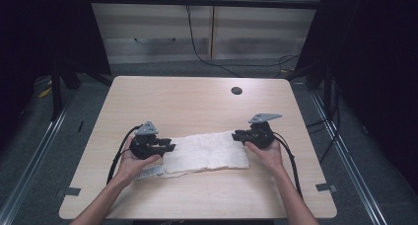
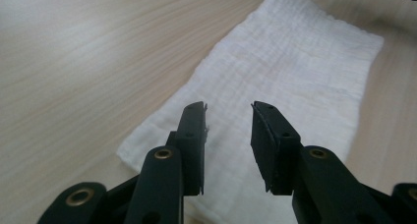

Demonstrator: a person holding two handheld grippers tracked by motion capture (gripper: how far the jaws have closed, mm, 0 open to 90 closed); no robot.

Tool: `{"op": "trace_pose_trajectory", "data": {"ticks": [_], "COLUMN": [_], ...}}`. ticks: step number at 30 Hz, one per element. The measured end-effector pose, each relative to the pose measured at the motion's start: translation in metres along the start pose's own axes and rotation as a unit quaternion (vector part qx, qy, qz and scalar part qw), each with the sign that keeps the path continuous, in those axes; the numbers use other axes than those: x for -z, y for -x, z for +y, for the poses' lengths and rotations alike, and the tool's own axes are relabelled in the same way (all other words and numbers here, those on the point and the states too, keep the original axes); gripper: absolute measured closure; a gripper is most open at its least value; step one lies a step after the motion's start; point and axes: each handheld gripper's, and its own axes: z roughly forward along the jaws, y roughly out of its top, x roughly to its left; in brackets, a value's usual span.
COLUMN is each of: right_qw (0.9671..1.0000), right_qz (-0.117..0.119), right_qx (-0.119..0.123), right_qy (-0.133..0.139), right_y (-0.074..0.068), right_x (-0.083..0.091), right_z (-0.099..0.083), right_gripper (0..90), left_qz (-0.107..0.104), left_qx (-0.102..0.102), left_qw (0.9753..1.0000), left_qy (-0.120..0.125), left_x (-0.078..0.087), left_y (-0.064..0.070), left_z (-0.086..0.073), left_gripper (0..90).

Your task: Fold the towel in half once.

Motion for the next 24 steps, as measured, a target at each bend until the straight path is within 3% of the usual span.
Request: {"op": "trace_pose_trajectory", "data": {"ticks": [7,16,18,19,24], "right_qw": [0.9993,0.9986,0.9983,0.9980,0.9980], "right_qz": [-0.007,-0.012,-0.010,-0.018,-0.011], "right_qx": [-0.012,-0.015,-0.014,-0.001,-0.008], "right_qy": [-0.035,-0.050,-0.055,-0.061,-0.061], "right_y": [0.010,0.014,0.012,0.011,0.009], "right_x": [-0.033,-0.031,-0.028,-0.024,-0.014], "right_z": [-0.002,-0.013,-0.014,-0.016,-0.024], "right_gripper": [72.0,71.8,71.8,71.9,72.1], "left_qz": [0.009,0.009,0.011,0.012,0.009], "left_qx": [0.020,0.019,0.019,0.012,0.011], "left_qw": [0.9994,0.9995,0.9995,0.9996,0.9998], "left_qy": [-0.028,-0.025,-0.024,-0.024,-0.016], "left_x": [-0.015,-0.014,-0.015,-0.015,-0.015], "left_y": [-0.013,-0.014,-0.014,-0.012,-0.012], "left_z": [-0.017,-0.020,-0.021,-0.021,-0.023], "left_gripper": [65.6,65.8,65.3,65.1,65.0]}}
